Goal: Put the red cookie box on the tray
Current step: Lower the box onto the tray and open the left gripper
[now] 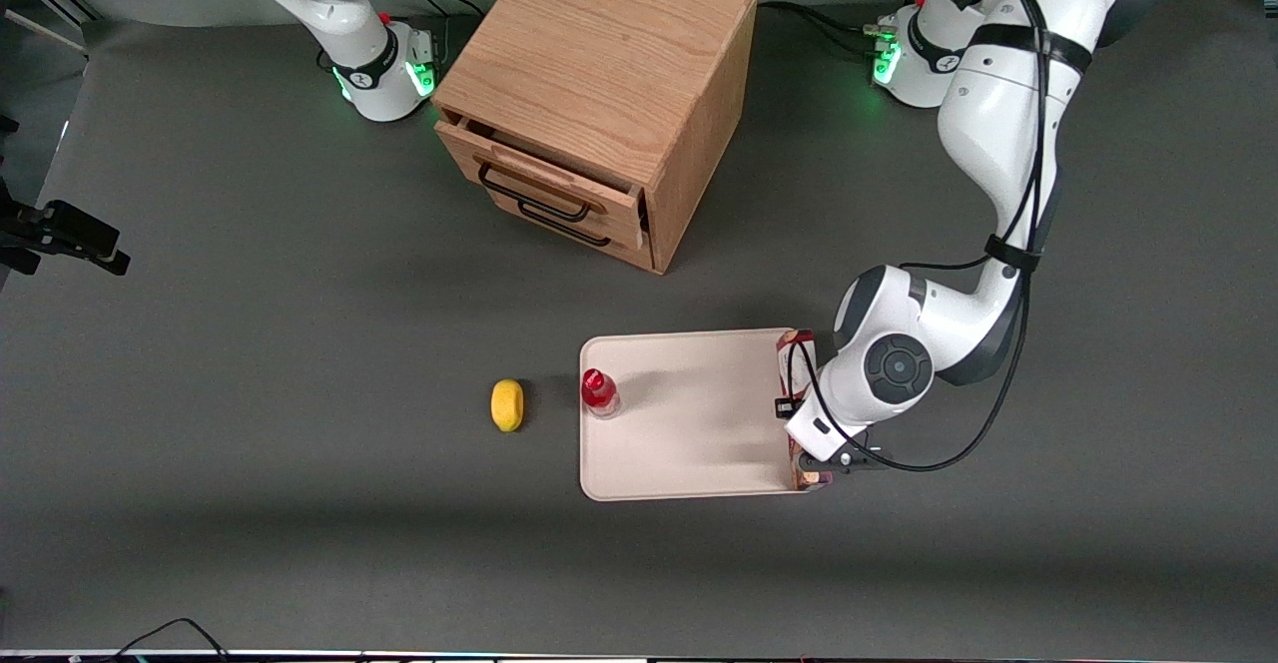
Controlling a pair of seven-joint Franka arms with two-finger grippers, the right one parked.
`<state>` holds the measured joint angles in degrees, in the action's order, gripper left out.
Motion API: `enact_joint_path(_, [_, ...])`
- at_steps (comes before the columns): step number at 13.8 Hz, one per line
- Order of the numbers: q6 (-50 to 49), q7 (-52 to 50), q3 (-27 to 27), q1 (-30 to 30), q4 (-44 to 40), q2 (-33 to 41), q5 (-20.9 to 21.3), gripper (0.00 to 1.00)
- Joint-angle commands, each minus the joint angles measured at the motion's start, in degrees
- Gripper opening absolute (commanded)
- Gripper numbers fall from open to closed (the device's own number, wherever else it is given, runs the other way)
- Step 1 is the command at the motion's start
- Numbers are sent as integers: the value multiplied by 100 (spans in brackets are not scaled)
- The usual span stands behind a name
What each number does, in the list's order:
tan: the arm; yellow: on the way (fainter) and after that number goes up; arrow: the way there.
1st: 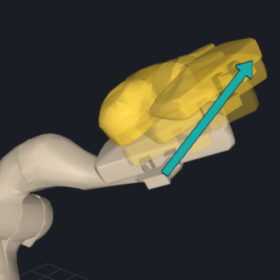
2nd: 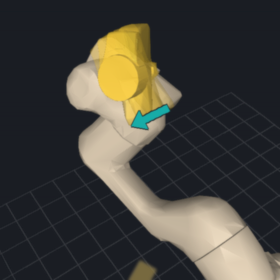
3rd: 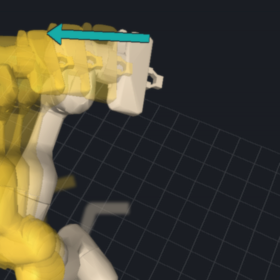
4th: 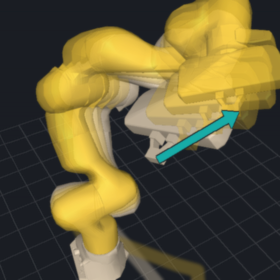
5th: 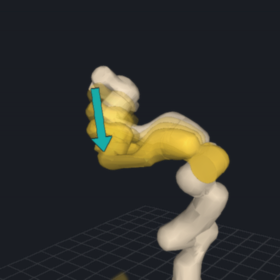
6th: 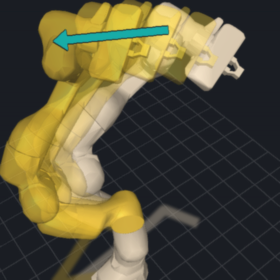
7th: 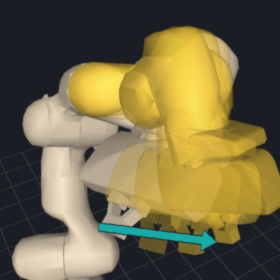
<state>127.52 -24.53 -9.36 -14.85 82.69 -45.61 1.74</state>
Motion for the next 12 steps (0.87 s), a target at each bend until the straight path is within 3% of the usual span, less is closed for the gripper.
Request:
enact_joint_path(1, [107,-157,22,-27,55,34,72,2])
enact_joint_path(2, [115,-149,22,-27,55,43,72,47])
enact_joint_path(3, [133,-123,14,-27,55,60,90,99])
enact_joint_path(7, [63,-53,-57,113,159,366,81,100])
enact_joint_path(12, [-138,184,-285,955,1204,1929,64,100])
